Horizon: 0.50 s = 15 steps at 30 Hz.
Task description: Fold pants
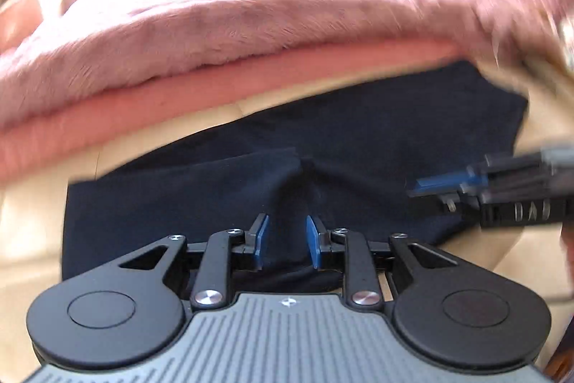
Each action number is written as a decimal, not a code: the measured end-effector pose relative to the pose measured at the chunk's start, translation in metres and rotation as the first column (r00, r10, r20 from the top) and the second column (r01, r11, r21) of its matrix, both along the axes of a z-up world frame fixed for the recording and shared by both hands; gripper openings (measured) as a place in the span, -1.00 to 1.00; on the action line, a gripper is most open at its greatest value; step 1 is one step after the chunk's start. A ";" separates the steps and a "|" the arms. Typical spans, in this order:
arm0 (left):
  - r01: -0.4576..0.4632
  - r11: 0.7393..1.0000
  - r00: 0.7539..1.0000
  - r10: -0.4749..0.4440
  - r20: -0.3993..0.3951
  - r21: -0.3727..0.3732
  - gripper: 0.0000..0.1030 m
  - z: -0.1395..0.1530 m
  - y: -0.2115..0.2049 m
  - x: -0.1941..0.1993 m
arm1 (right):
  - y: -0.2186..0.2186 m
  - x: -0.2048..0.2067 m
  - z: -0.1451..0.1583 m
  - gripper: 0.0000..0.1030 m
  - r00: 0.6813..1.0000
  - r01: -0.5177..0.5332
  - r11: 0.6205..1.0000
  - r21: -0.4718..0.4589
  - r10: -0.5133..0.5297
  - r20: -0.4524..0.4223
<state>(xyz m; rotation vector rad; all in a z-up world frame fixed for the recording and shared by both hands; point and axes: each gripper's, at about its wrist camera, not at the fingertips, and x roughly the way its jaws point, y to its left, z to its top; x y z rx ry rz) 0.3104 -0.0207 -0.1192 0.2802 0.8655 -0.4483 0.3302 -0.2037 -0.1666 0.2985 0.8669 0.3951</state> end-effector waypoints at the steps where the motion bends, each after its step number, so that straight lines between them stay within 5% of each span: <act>1: 0.053 0.998 0.999 -0.053 -0.010 0.037 -0.45 -0.003 -0.005 0.002 | 0.006 0.003 0.000 -0.69 1.000 -0.007 1.000 0.000 0.007 -0.002; 5: 0.120 0.987 0.993 -0.120 -0.005 0.109 -0.45 -0.017 -0.018 0.005 | 0.020 0.011 -0.002 -0.69 1.000 -0.019 1.000 0.000 0.019 -0.002; 12: -0.017 1.000 0.996 0.016 -0.092 -0.009 -0.46 -0.032 -0.017 0.015 | 0.019 0.007 -0.006 -0.68 0.999 -0.032 0.999 -0.008 0.032 -0.008; 15: -0.066 0.995 0.991 0.056 -0.125 -0.075 -0.78 -0.031 -0.010 0.018 | 0.018 0.006 -0.007 -0.65 0.999 -0.033 0.999 -0.014 0.033 -0.005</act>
